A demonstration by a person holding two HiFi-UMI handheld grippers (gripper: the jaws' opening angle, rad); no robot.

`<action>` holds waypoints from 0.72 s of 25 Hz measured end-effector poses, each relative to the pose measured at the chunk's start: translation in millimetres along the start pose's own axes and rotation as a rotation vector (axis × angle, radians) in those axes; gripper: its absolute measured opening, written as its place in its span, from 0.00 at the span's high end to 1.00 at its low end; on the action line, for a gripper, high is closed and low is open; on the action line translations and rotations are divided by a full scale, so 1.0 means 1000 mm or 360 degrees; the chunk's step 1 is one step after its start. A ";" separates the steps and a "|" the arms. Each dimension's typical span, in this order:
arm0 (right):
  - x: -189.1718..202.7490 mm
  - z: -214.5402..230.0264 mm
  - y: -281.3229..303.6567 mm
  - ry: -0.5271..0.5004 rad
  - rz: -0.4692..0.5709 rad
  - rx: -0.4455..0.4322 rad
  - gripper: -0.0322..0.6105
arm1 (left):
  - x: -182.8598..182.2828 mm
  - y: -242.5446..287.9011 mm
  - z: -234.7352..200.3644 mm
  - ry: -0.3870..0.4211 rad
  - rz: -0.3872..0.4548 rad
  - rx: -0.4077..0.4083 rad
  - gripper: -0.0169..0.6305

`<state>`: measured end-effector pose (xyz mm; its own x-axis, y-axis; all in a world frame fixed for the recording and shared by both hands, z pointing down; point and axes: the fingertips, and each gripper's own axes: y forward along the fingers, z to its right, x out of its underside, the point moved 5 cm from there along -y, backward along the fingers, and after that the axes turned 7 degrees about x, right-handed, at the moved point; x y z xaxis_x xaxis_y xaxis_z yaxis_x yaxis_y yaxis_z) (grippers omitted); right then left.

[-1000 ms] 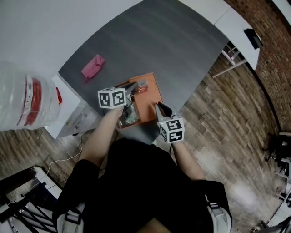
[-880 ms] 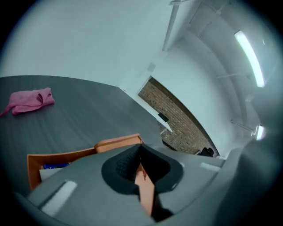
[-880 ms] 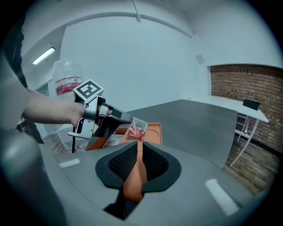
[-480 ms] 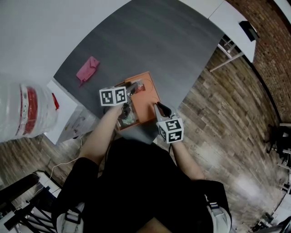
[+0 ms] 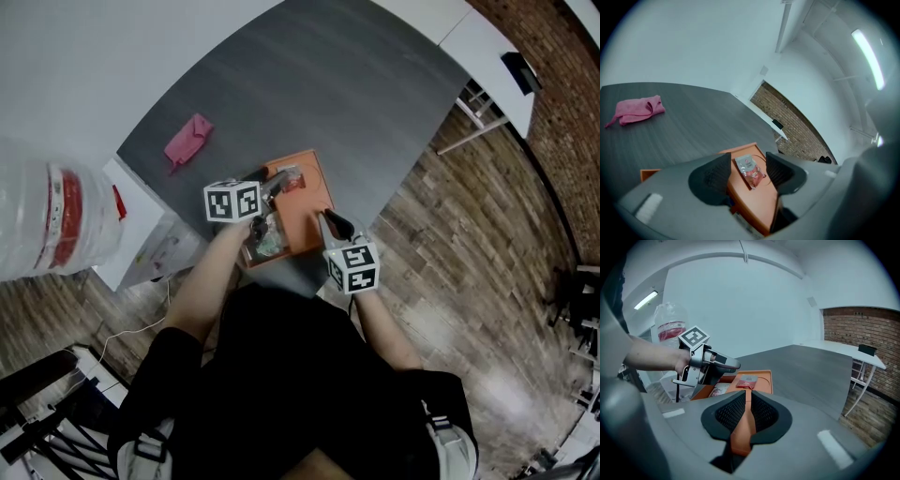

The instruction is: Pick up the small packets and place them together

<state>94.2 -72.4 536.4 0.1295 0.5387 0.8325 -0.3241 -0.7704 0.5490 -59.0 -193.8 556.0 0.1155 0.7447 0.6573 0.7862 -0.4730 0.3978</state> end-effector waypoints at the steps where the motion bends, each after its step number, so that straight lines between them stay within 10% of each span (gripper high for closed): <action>1: 0.000 -0.001 0.001 -0.0005 0.0000 -0.0007 0.89 | 0.000 -0.004 -0.002 0.0008 0.0011 -0.0019 0.62; 18: -0.005 -0.019 0.011 -0.0103 -0.0004 -0.0140 0.89 | 0.027 -0.077 -0.031 0.0095 -0.0014 -0.0110 0.66</action>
<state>72.2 -77.2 536.4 0.1899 0.5152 0.8358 -0.4042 -0.7348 0.5447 -135.4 -151.7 563.6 0.0710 0.7207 0.6896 0.7429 -0.4995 0.4456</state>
